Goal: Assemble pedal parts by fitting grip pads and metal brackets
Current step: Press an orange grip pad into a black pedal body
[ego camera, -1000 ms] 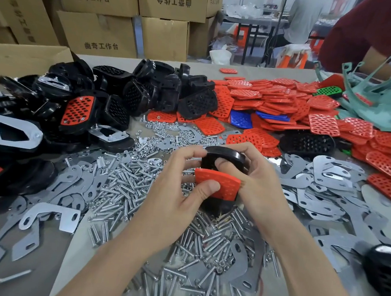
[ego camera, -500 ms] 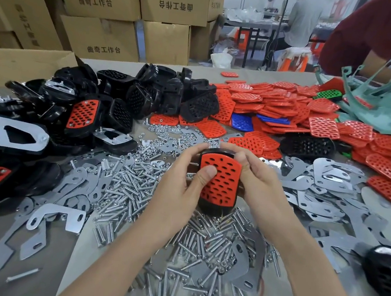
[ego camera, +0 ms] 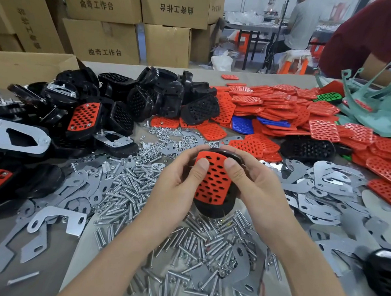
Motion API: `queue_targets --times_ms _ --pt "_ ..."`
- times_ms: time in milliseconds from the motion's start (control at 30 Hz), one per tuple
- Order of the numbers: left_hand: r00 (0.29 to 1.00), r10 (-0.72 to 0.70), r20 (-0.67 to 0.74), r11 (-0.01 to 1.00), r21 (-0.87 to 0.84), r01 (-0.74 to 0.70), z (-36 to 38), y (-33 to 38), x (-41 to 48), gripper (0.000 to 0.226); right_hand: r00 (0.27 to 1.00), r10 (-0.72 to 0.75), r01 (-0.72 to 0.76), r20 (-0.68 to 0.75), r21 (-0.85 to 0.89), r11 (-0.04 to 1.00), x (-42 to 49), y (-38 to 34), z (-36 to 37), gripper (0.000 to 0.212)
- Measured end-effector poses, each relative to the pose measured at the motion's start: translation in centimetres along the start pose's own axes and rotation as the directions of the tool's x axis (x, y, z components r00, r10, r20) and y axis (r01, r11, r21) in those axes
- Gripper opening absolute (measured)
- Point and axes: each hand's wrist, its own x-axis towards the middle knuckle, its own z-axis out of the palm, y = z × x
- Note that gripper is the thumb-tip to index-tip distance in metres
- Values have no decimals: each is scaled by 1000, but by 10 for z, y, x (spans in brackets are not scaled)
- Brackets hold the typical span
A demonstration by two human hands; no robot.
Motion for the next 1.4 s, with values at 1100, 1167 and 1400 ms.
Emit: queue_targets --times_ms 1100,1167,1400 --pt "1000 4 5 997 -76 -3 2 2 -3 19 996 48 -49 -70 -11 999 -4 -6 11 44" --pt "1000 -4 10 997 -81 5 2 2 -2 15 996 43 -44 -77 -14 999 -4 -6 11 43" --pt "1000 -20 13 996 -82 21 2 3 -2 20 996 43 -44 -76 -18 999 -4 -3 11 44"
